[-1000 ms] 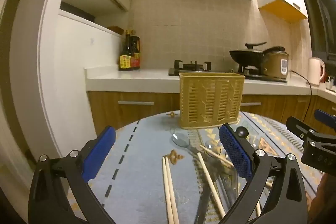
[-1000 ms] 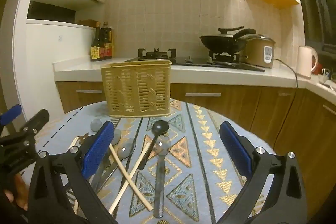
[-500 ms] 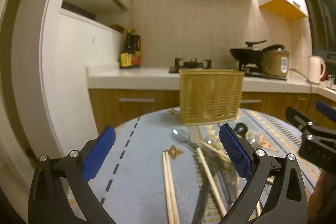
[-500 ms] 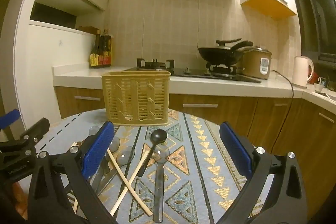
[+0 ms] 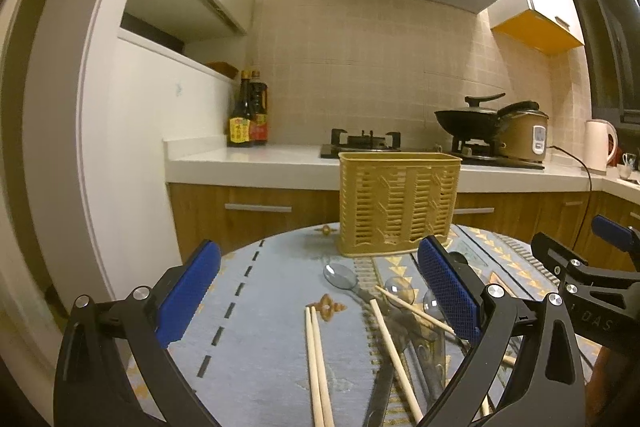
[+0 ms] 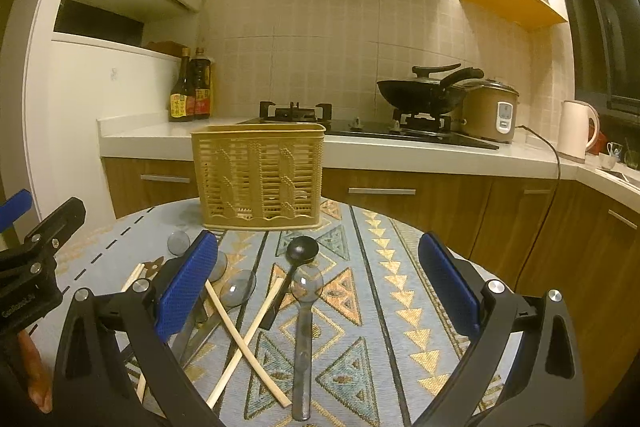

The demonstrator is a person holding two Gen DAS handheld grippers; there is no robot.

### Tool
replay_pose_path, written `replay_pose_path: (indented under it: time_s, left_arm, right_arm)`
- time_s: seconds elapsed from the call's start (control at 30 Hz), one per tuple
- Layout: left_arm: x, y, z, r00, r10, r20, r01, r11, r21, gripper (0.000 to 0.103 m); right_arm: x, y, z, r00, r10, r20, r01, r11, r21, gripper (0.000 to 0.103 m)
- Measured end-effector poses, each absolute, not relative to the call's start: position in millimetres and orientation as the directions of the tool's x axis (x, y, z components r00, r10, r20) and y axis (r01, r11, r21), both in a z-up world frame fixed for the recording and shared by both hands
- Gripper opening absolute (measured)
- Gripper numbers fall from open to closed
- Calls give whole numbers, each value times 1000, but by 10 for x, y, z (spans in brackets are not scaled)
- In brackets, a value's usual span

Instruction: Organize utensils

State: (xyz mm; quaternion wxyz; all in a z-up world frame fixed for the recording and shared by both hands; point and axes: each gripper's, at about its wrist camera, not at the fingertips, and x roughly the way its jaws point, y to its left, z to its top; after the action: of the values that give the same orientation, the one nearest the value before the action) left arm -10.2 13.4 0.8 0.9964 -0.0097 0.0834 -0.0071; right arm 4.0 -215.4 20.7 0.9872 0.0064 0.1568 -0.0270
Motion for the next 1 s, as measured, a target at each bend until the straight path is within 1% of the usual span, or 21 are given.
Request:
replay_pose_path:
  time_s: [0.43,1.0]
  left_arm:
    - [-121,151,1,989,-8,-150,3,999,-32,96]
    - [-98,137,-11,985,2,-171,-5,1000,-16,96]
  right_arm:
    - [-13,-2208,233,959,-41,-281,50,998,24,96]
    - [-35,-2191,245,962,-24,-270,33,999,28,96]
